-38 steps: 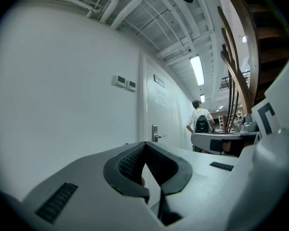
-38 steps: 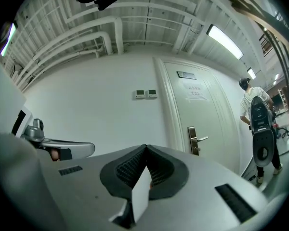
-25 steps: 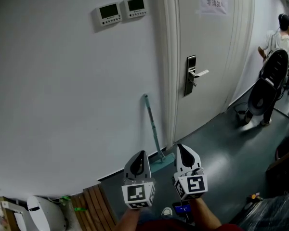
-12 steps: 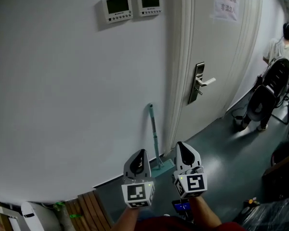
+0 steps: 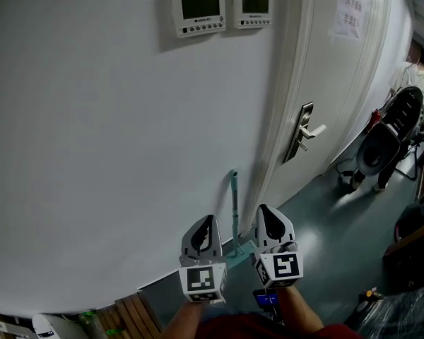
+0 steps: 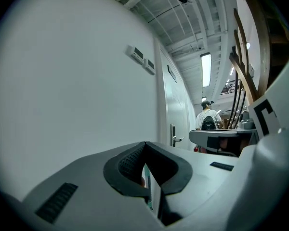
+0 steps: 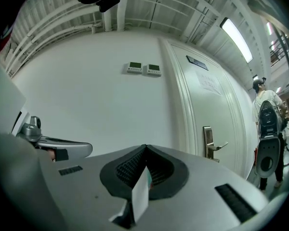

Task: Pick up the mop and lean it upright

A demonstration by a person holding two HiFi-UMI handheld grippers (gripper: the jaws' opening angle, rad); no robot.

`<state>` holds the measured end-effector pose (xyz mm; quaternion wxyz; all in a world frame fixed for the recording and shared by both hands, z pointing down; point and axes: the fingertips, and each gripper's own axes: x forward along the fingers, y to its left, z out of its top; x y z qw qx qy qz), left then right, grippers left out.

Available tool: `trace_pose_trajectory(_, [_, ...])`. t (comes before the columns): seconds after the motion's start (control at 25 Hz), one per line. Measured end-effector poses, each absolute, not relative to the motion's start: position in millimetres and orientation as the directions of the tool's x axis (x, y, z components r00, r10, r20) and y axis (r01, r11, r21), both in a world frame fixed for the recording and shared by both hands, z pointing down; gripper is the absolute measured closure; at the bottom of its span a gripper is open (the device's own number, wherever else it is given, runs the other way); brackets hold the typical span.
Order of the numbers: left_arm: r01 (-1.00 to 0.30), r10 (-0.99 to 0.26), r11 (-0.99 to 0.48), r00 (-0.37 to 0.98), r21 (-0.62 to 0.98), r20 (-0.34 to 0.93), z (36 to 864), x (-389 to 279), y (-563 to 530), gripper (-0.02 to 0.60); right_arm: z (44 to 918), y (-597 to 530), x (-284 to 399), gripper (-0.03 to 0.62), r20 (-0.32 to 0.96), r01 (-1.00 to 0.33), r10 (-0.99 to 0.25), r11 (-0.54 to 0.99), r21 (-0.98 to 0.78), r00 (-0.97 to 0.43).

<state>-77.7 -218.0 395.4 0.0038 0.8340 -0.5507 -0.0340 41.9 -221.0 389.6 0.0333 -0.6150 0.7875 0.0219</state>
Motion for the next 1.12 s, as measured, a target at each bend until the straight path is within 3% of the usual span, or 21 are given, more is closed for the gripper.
trace_pose_trajectory(0.44, [-0.912,-0.912,-0.409,0.407,0.032,-0.040,397.4,-73.6,-263.8,0.568,394.7,-267.8,40.5,0.586,-0.079,-0.973,-0.970,0.231,-0.023,-0.229])
trace_pose_trajectory(1.12, [-0.940,-0.940,-0.341,0.341,0.013,-0.005,410.1,-68.7,-295.3,0.567,426.5,-312.8,44.5,0.586,-0.008,-0.947,-0.948,0.318,-0.049,-0.318])
